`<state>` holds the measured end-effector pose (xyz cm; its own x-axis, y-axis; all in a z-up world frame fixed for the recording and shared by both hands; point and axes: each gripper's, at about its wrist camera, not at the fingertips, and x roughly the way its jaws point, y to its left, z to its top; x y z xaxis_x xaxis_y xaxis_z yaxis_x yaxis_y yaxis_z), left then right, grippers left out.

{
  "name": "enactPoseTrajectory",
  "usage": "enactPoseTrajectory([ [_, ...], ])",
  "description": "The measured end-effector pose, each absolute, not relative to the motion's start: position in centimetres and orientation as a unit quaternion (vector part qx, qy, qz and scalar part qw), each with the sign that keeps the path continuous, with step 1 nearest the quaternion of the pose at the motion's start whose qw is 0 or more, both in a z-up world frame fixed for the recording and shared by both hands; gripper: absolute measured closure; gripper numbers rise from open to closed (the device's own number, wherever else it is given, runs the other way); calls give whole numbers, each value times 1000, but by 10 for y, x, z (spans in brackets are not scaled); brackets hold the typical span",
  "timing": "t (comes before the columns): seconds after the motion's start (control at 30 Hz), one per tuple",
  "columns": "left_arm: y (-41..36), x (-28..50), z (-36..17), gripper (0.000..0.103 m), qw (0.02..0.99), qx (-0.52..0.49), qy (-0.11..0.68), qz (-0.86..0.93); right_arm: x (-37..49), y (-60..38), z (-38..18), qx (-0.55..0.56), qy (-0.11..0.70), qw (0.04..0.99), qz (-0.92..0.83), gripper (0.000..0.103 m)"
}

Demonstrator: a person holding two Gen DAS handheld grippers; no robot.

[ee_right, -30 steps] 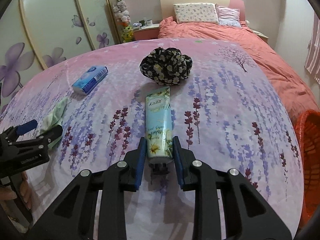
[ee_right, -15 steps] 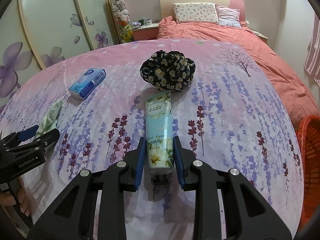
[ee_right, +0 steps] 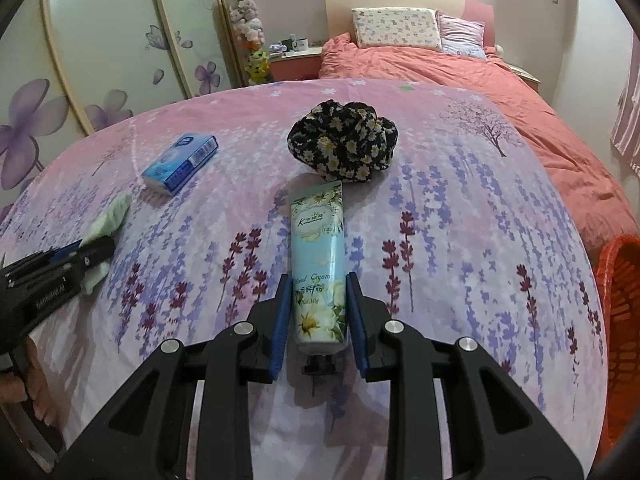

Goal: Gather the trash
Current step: 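Carry the sock and cream tube in both tools over the orange basket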

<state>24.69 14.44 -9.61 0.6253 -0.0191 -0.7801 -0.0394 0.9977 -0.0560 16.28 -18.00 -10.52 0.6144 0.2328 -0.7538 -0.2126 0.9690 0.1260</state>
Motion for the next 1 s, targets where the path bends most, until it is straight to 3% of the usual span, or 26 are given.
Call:
enactPoseTrajectory([
  [0.53, 114, 214, -45, 84, 923, -22, 382, -30, 118, -219, -56, 29, 364, 924, 112, 76],
  [1.0, 25, 195, 1, 84, 928, -5, 349, -129, 85, -288, -18, 51, 312, 947, 52, 76],
])
